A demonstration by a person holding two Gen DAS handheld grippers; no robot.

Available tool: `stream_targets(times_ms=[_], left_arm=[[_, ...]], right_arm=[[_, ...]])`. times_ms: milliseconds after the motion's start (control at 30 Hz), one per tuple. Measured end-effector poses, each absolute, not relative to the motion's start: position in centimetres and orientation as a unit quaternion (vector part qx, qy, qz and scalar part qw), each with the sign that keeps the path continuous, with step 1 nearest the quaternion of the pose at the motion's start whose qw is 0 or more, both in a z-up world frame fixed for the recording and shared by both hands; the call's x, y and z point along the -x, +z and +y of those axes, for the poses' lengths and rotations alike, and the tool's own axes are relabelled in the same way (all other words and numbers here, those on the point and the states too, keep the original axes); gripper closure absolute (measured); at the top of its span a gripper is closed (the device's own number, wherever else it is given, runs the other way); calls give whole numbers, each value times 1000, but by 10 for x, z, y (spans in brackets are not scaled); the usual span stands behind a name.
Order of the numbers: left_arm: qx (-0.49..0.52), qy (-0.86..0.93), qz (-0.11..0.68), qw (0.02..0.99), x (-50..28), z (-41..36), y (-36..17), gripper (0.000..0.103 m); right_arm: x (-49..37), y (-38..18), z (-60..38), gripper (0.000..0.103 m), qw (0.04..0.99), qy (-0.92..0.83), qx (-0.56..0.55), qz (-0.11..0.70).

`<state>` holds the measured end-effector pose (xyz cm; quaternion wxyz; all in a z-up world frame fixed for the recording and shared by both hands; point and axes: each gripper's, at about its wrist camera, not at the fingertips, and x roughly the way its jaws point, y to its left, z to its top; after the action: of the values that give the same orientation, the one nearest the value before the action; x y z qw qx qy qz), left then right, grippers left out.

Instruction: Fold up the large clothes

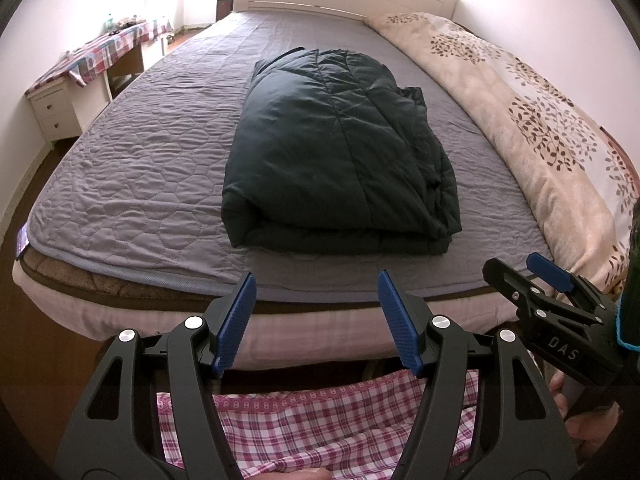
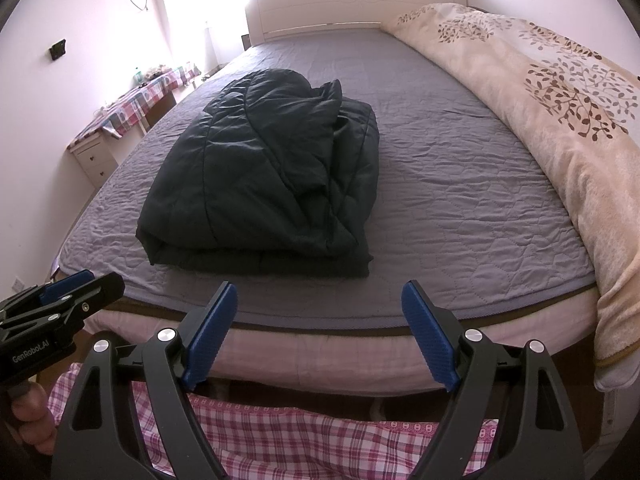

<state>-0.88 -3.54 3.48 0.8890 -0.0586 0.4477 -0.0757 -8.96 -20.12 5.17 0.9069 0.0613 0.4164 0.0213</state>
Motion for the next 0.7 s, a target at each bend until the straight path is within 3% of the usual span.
stream_targets(times_ms=[700], left_arm=[[59,-74,455,885,13,-38,27,40]], right_arm=[[86,48,-206,21,902,26,-65,425]])
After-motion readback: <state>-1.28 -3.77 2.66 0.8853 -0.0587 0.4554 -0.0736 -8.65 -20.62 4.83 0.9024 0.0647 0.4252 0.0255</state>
